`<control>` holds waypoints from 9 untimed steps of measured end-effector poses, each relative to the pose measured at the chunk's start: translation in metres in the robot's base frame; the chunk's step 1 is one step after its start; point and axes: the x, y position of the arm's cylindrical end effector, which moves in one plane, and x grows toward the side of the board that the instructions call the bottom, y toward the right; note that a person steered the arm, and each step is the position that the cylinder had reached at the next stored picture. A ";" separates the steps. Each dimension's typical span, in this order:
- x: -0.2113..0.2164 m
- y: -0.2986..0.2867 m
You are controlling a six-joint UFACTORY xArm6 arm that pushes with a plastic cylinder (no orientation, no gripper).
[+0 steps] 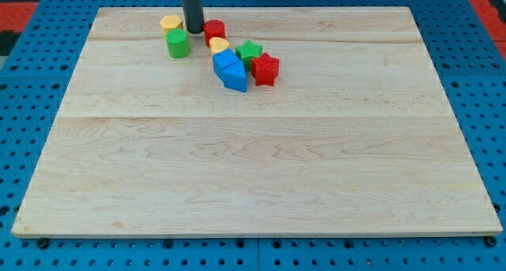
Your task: Nudge the red circle down a bit
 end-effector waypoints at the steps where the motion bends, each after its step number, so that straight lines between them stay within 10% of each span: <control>1: -0.021 0.002; 3: -0.009 0.072; 9: 0.013 0.030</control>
